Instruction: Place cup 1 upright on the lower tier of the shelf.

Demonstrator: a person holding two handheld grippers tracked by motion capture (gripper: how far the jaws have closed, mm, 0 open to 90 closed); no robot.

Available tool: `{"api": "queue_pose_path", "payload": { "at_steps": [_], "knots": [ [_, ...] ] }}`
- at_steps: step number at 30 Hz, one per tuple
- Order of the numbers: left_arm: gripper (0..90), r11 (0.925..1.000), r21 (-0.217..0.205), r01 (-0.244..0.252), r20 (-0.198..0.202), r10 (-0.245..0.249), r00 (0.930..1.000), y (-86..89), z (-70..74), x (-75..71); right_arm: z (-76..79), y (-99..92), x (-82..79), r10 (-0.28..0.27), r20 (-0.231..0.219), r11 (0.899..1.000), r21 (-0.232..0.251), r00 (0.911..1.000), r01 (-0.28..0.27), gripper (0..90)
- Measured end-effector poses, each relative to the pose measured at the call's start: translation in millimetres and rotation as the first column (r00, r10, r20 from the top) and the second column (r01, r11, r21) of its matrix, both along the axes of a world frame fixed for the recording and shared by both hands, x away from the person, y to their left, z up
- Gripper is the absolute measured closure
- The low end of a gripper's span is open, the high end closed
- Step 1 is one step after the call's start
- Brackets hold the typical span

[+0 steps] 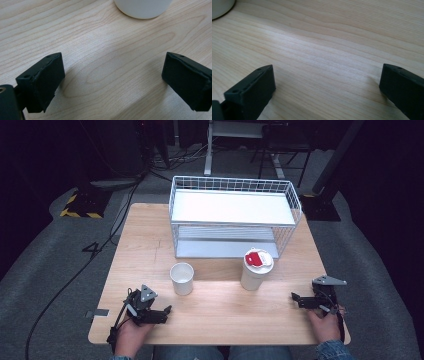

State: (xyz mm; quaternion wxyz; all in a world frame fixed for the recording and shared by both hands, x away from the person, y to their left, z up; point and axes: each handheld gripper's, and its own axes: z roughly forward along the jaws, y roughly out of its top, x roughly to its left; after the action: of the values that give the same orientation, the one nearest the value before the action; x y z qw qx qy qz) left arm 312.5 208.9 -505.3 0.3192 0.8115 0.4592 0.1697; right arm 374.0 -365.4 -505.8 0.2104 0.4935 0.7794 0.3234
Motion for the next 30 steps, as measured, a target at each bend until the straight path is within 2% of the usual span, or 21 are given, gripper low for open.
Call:
{"api": "queue_pose_path", "payload": {
  "at_steps": [10, 17, 20, 21, 26, 30],
  "knots": [
    [4.1, 0.9995, -0.002, 0.031, -0.004, -0.031, 0.9995, 1.9, -0.2, 2.3, -0.2, 1.6, 2.4, -0.017, 0.000, 1.000, 0.002, 0.9999, 0.017, 0.5],
    [3.8, 0.9995, 0.006, 0.030, -0.005, -0.030, 0.9995, 0.9, 0.3, 3.4, -0.1, 2.0, 2.2, -0.023, -0.001, 1.000, 0.001, 0.9997, 0.023, 0.5],
    [1.1, 0.9989, -0.001, 0.047, -0.005, -0.047, 0.9989, -1.4, 1.6, 3.2, -0.1, 2.0, 2.2, -0.023, -0.001, 1.000, 0.001, 0.9997, 0.023, 0.5],
    [0.2, 0.9989, -0.004, 0.046, 0.012, -0.046, 0.9989, -2.9, 4.2, 2.8, -0.1, 2.1, 2.2, -0.027, 0.000, 1.000, 0.000, 0.9996, 0.027, 0.5],
    [0.2, 0.9982, -0.013, 0.058, 0.029, -0.058, 0.9979, -4.5, 11.2, 2.6, -0.1, 2.2, 2.2, -0.028, 0.000, 1.000, 0.000, 0.9996, 0.028, 0.5],
    [0.2, 0.9966, -0.046, 0.068, 0.058, -0.065, 0.9962, -7.1, 18.0, 3.0, -0.1, 2.3, 2.1, -0.028, 0.000, 1.000, 0.000, 0.9996, 0.028, 0.5]
  ]
}}
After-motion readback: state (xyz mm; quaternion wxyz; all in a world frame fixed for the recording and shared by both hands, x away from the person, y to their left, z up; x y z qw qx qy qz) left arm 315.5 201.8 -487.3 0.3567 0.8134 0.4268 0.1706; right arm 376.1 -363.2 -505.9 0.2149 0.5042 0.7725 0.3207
